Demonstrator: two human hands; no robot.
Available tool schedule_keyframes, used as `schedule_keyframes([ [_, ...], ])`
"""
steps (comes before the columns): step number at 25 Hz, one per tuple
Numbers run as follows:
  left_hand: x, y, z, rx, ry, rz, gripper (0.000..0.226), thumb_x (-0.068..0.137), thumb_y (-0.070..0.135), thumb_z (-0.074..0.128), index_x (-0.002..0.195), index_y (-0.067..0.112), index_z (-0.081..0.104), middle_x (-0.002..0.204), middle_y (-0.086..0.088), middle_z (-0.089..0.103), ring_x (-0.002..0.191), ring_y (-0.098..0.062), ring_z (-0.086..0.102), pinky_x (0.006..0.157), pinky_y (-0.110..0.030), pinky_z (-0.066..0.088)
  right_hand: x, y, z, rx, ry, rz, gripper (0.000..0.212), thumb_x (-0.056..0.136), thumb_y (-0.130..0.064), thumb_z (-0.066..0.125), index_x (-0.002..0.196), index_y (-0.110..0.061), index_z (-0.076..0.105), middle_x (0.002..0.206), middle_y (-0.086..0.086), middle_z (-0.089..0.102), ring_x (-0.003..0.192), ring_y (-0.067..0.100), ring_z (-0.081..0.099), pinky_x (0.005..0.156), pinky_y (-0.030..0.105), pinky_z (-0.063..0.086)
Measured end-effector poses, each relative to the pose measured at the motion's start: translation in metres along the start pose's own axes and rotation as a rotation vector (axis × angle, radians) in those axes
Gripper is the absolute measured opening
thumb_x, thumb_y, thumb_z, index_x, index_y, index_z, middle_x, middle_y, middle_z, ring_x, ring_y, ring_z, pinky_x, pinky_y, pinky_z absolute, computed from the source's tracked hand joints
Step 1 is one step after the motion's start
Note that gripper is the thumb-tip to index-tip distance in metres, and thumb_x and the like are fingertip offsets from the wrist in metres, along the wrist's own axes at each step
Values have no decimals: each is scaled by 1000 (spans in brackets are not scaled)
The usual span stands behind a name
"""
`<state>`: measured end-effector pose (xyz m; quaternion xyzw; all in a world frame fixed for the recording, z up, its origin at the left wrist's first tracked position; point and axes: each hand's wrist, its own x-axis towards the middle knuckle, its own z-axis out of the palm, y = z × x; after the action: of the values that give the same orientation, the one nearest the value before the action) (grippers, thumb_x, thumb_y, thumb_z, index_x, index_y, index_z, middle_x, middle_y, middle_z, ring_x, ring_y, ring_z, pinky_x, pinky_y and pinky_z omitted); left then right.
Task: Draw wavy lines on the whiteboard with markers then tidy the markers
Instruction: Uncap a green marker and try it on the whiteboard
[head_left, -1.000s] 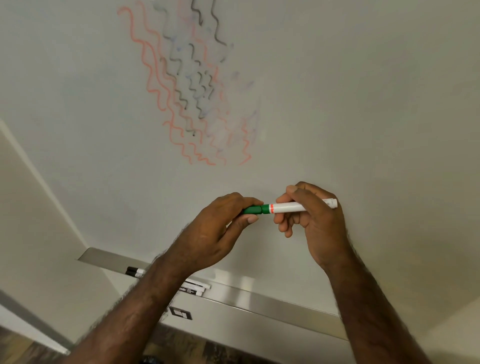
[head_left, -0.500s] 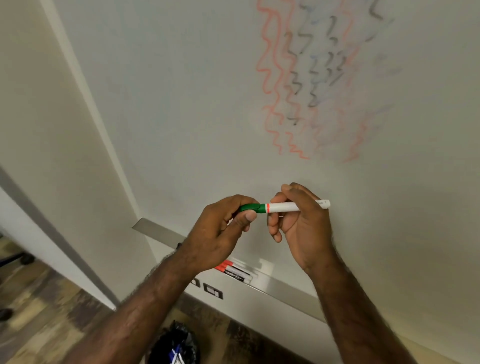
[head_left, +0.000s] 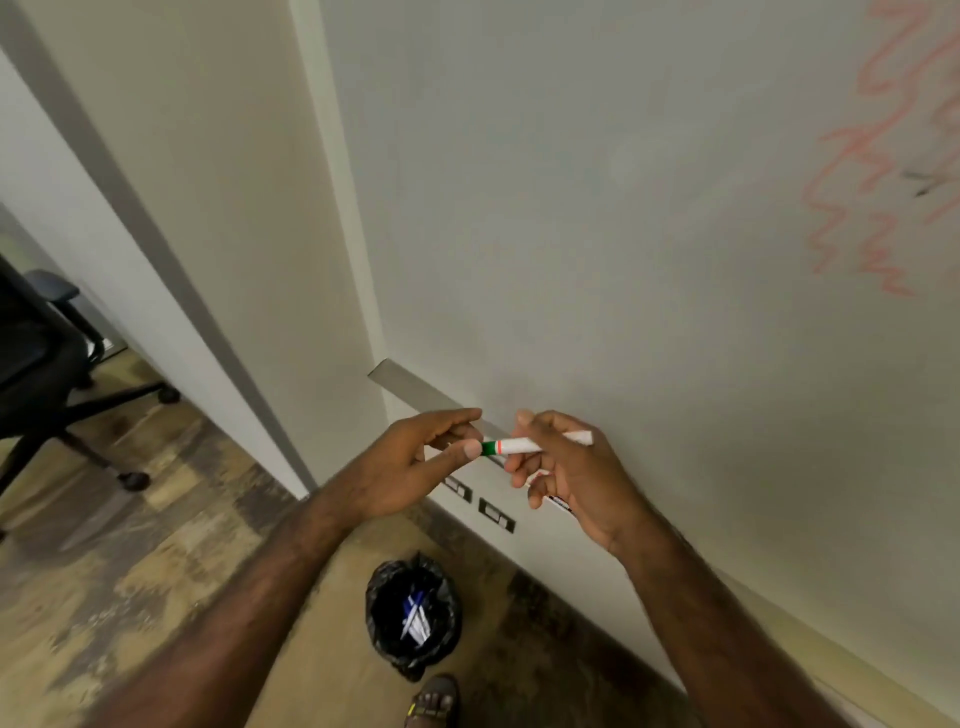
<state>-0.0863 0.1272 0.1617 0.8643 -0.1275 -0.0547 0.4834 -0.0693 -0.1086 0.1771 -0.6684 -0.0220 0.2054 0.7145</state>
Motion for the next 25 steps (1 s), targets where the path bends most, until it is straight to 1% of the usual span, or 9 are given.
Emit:
schedule_keyframes([
  [3, -26, -60, -5, 49, -26, -123, 56, 101, 55, 55, 152, 35, 47, 139, 21, 61, 125, 13, 53, 91, -16, 53, 12, 54, 27, -224, -126, 160, 22, 97, -35, 73, 108, -17, 77, 100, 9, 80, 84, 28, 75, 60, 36, 57],
  [5, -40, -88, -5, 99, -21, -168, 60, 101, 57, 52, 155, 33, 43, 147, 17, 56, 127, 14, 49, 88, -13, 53, 17, 86, 40, -359, -187, 220, 20, 96, -37, 75, 111, -25, 77, 104, 0, 80, 90, 23, 77, 61, 36, 60],
  [6, -47, -102, -7, 119, -21, -190, 62, 101, 59, 51, 156, 31, 43, 150, 14, 54, 130, 10, 49, 88, -14, 53, 22, 104, 48, -409, -206, 247, 22, 95, -40, 75, 113, -28, 76, 104, -3, 80, 90, 19, 78, 62, 35, 61],
  [8, -58, -124, -8, 152, -20, -228, 64, 101, 63, 48, 156, 32, 42, 156, 10, 50, 139, -3, 47, 101, -27, 53, 32, 134, 59, -499, -239, 292, 28, 93, -46, 75, 117, -32, 74, 106, -7, 78, 91, 14, 77, 64, 31, 63],
  [10, -69, -140, -9, 191, -25, -254, 64, 102, 64, 47, 156, 31, 42, 158, 6, 48, 143, -10, 44, 113, -39, 46, 39, 161, 68, -582, -275, 324, 32, 91, -51, 74, 119, -34, 72, 108, -10, 77, 93, 10, 76, 68, 32, 65],
  [13, -79, -153, -10, 242, -25, -254, 62, 103, 59, 48, 156, 27, 43, 158, 2, 49, 144, -14, 44, 117, -41, 42, 47, 190, 79, -656, -296, 337, 38, 91, -51, 74, 124, -32, 72, 117, -11, 75, 101, 7, 72, 77, 38, 67],
  [15, -84, -158, -9, 268, -37, -247, 60, 104, 58, 48, 156, 27, 42, 157, 1, 49, 144, -15, 44, 113, -40, 45, 51, 205, 83, -719, -308, 331, 48, 90, -53, 74, 131, -28, 70, 130, -7, 72, 111, 8, 69, 92, 38, 63],
  [18, -85, -162, -7, 279, -69, -239, 60, 105, 56, 47, 156, 26, 42, 157, 0, 49, 143, -17, 46, 108, -39, 50, 54, 217, 81, -817, -297, 311, 54, 91, -50, 73, 138, -24, 66, 137, -3, 68, 119, 13, 66, 100, 32, 56],
  [25, -64, -154, 21, 280, -126, -183, 60, 104, 56, 46, 155, 26, 44, 158, 0, 48, 143, -15, 44, 112, -36, 44, 19, 229, 54, -712, -71, 317, 47, 94, -42, 73, 136, -22, 66, 137, -2, 67, 119, 13, 64, 99, 31, 55],
])
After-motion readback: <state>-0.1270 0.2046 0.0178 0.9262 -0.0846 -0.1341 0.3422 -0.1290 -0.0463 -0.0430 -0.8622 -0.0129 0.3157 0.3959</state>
